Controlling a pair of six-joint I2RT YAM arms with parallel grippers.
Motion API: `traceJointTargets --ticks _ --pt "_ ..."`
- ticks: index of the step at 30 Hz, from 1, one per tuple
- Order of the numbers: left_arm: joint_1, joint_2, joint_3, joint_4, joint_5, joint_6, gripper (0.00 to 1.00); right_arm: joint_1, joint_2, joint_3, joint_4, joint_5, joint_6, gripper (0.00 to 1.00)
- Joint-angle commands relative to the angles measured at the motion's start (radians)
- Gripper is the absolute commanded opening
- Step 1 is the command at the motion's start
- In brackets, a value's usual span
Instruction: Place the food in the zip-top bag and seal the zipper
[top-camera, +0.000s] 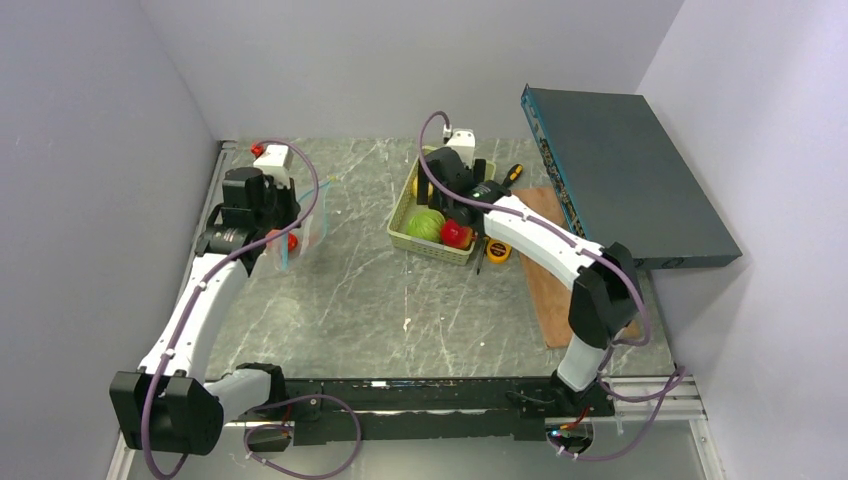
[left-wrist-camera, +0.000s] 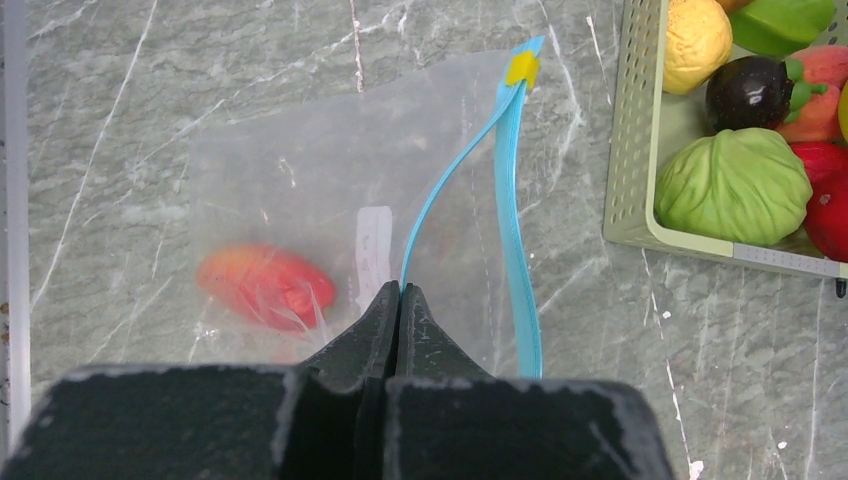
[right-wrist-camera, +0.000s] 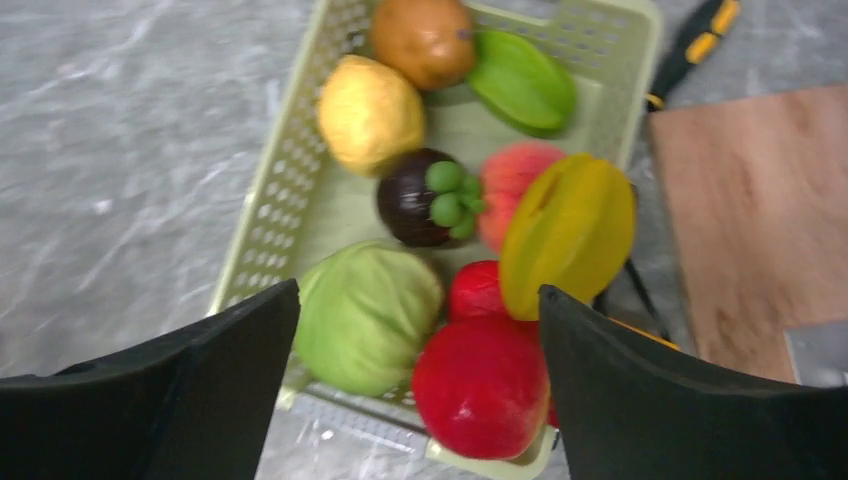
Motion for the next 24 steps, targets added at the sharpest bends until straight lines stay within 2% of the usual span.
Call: traceJointTargets --ticks 1,6,24 --pt "0.003 0.014 0.055 0.002 0.026 -0.02 0.0 -0.002 0.062 0.081 -0.143 0.291 0.074 0.95" --pt "0.003 0.015 0.054 0.0 0.033 -0.018 0.0 -0.033 0.097 0.077 -0.133 0.305 0.079 0.99" --pt "0.003 0.016 0.057 -0.001 0.054 -0.015 0.0 -0.118 0.265 0.164 -0.135 0.289 0.083 1.0"
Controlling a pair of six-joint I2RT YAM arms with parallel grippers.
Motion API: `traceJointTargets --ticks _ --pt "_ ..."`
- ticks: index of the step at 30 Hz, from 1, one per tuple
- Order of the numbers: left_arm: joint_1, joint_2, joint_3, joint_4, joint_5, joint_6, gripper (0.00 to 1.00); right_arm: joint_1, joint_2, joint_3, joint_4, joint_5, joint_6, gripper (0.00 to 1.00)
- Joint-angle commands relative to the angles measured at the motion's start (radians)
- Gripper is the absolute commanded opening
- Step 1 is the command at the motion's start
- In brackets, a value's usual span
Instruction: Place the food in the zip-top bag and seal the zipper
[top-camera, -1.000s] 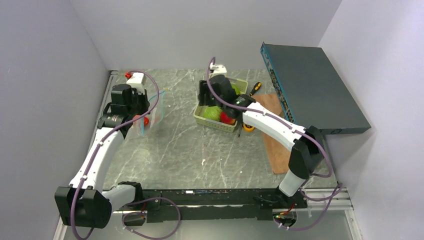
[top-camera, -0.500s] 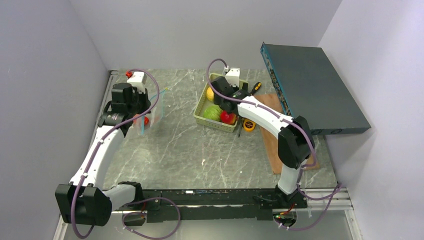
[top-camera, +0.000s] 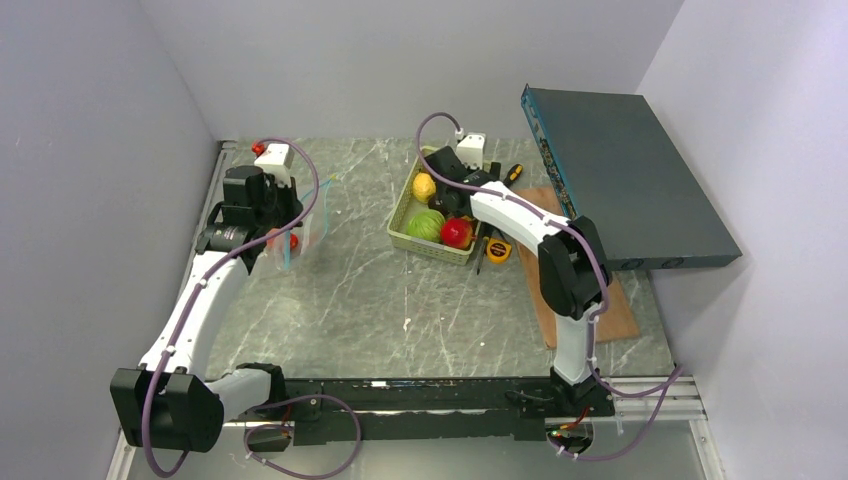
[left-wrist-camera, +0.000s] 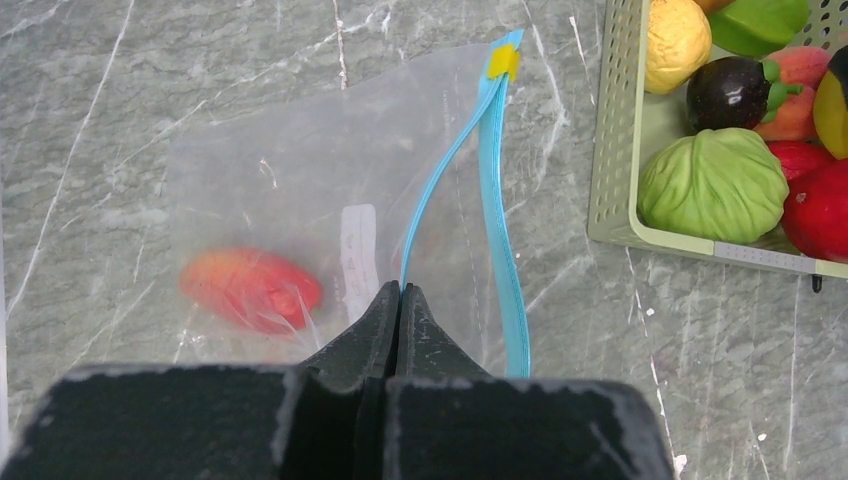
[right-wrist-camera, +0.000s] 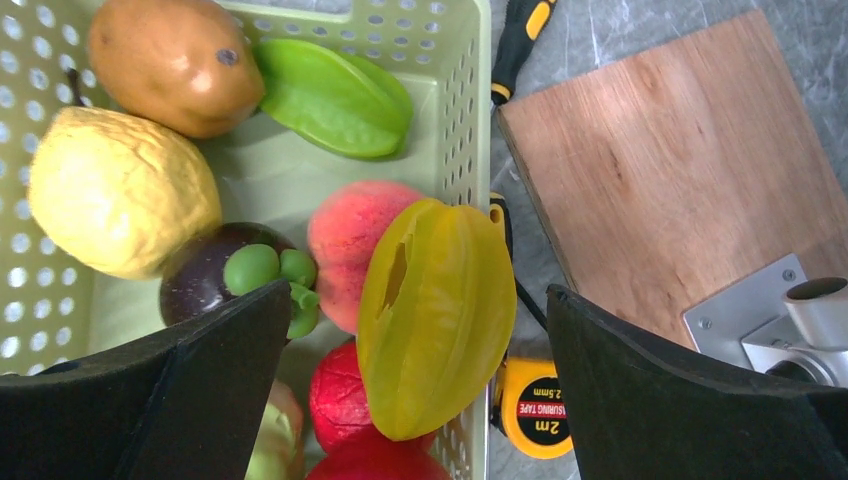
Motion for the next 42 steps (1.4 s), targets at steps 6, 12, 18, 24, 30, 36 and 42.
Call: traceJointTargets --ticks 6,12,18,24,30,36,42 --pt "0.003 0.002 0.044 0.0 0.034 -0.003 0.0 -0.025 0.039 0.028 0.001 -0.02 0.029 1.0" --pt "0.003 0.003 0.045 0.0 0.033 -0.003 0.0 -0.036 0.055 0.017 0.012 -0.056 0.04 0.97" --pt "0.003 0.006 0.045 -0.004 0.032 -0.003 0.0 -0.041 0.063 0.008 0.016 -0.07 0.06 0.96" --pt "0.002 0.006 0.044 -0.005 0.038 -0.001 0.0 -0.046 0.047 -0.029 0.047 -0.066 0.077 0.87" --pt "0.004 0.005 0.045 -0.005 0.038 -0.001 0.0 -0.053 0.047 -0.054 0.067 -0.081 0.101 0.79" --pt "0.003 0.007 0.046 -0.004 0.036 0.0 0.0 -0.047 0.025 -0.052 0.088 -0.078 0.062 0.58" --pt "0.003 0.008 0.046 -0.008 0.031 0.002 0.0 -0.025 0.018 -0.009 0.06 -0.039 0.033 0.51"
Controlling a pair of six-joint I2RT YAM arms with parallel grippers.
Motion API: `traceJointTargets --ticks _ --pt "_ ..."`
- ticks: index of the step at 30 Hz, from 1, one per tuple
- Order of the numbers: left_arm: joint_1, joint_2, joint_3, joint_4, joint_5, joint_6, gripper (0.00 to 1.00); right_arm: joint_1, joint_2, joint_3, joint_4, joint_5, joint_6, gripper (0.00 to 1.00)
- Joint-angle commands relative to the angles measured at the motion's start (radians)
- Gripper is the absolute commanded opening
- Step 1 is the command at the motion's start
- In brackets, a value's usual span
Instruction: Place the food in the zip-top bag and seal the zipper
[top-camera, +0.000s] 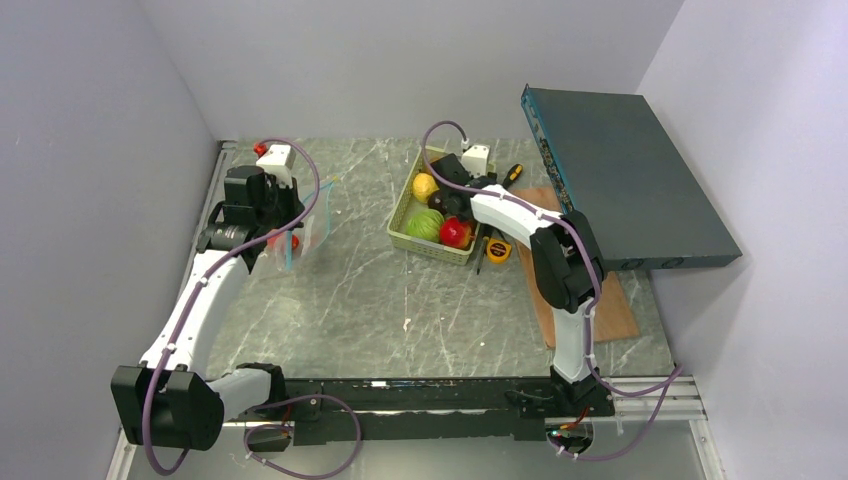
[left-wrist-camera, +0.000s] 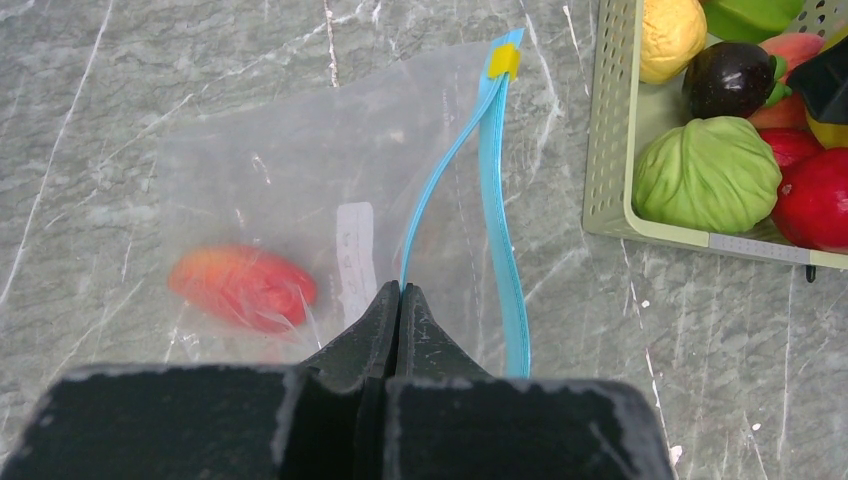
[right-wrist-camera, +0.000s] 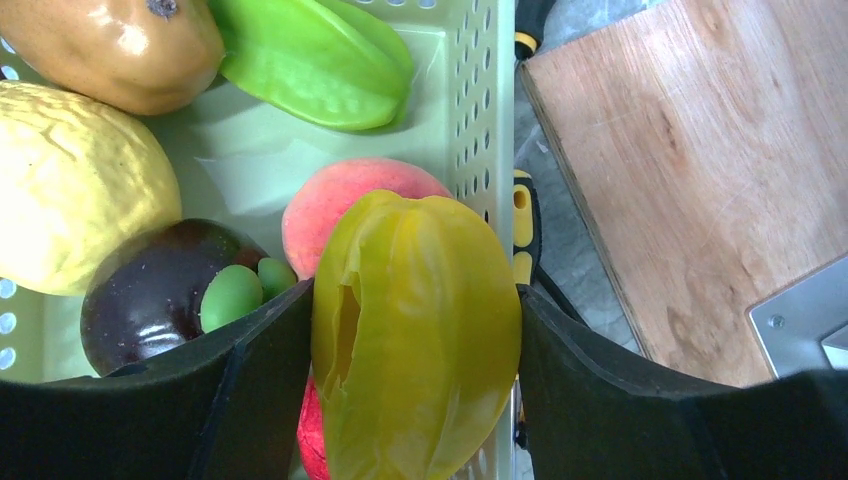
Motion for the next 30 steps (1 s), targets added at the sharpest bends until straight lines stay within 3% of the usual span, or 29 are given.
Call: traceJointTargets --ticks 1,6,11,17,23,30 --pt "0.003 -0.001 0.044 -0.001 0.011 0.002 0.0 0.017 -0.048 0.05 -0.003 0.047 -0.03 0.5" --pt "0.003 -0.008 0.042 0.0 0.008 0.005 0.0 0.02 -0.071 0.081 -0.023 0.051 -0.061 0.36" --pt "0.003 -0.005 0.041 0.005 0.027 0.007 0.0 0.021 -0.103 0.097 0.008 0.002 -0.118 0.13" --pt "0.003 0.002 0.043 0.007 0.047 0.008 0.0 0.04 -0.194 0.027 0.108 -0.246 -0.161 0.0" --pt "0.002 0.006 0.045 0.007 0.047 0.007 0.0 0.142 -0.321 -0.109 0.347 -0.592 -0.14 0.0" --pt "0.003 -0.004 0.042 0.01 0.046 0.011 0.0 0.241 -0.214 -0.034 0.489 -0.957 0.088 0.0"
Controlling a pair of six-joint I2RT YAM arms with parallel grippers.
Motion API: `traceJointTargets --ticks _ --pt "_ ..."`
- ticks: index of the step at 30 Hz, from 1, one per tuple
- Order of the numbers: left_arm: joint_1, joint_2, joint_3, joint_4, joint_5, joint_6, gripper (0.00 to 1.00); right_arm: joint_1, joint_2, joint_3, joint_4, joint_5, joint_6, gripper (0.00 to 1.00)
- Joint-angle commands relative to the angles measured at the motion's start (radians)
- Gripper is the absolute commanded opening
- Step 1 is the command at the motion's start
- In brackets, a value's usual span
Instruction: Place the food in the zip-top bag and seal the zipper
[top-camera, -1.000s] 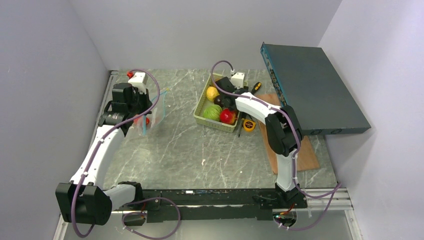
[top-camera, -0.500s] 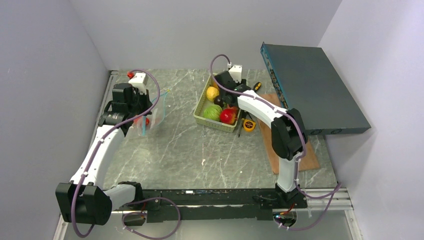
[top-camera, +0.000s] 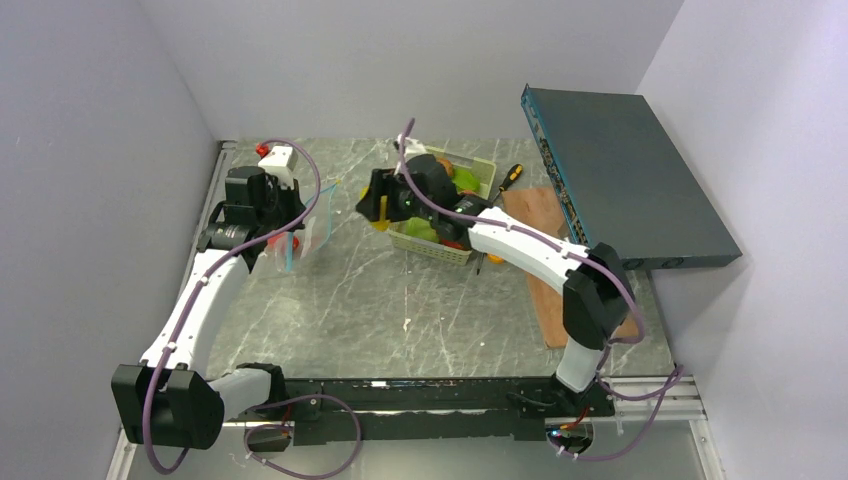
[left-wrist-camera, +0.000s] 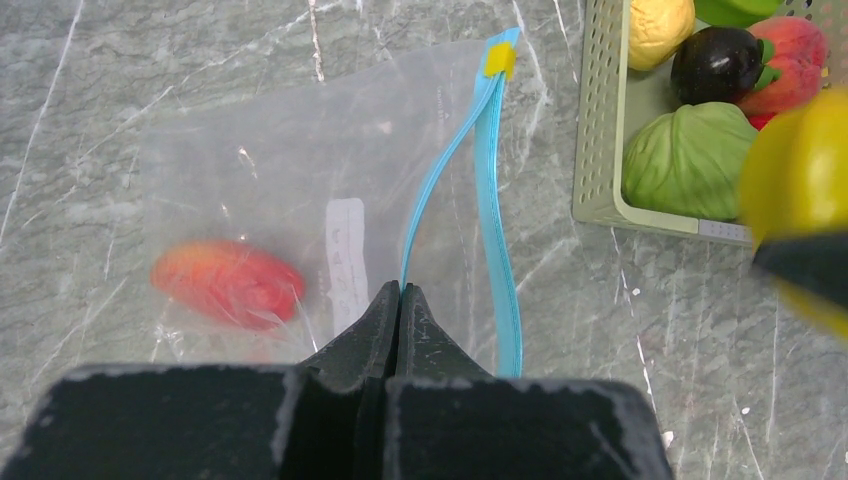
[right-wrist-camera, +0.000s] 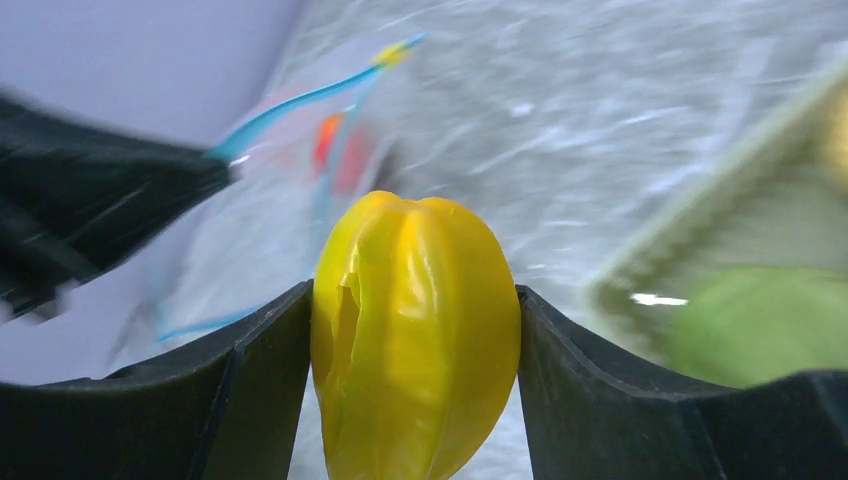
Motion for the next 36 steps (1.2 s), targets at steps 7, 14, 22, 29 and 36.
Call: traceJointTargets --ticks 7,14,22,29,36 --pt "0.003 -0.016 0.037 0.032 0.033 0.01 0.0 0.084 0.185 0.139 0.246 -0.466 0.308 0.0" --pt "0.003 -0.01 0.039 0.038 0.087 0.009 0.0 0.099 0.233 0.107 0.422 -0.566 0.418 0.0" --pt "0.003 -0.019 0.031 0.049 0.095 0.009 0.0 0.098 0.223 0.075 0.495 -0.546 0.476 0.0" --pt "0.003 -0.054 0.014 0.076 0.115 -0.006 0.0 0.098 0.265 0.05 0.529 -0.497 0.478 0.0" --pt "0.003 -0.083 -0.006 0.108 0.145 -0.004 0.0 0.099 0.312 0.024 0.528 -0.439 0.453 0.0"
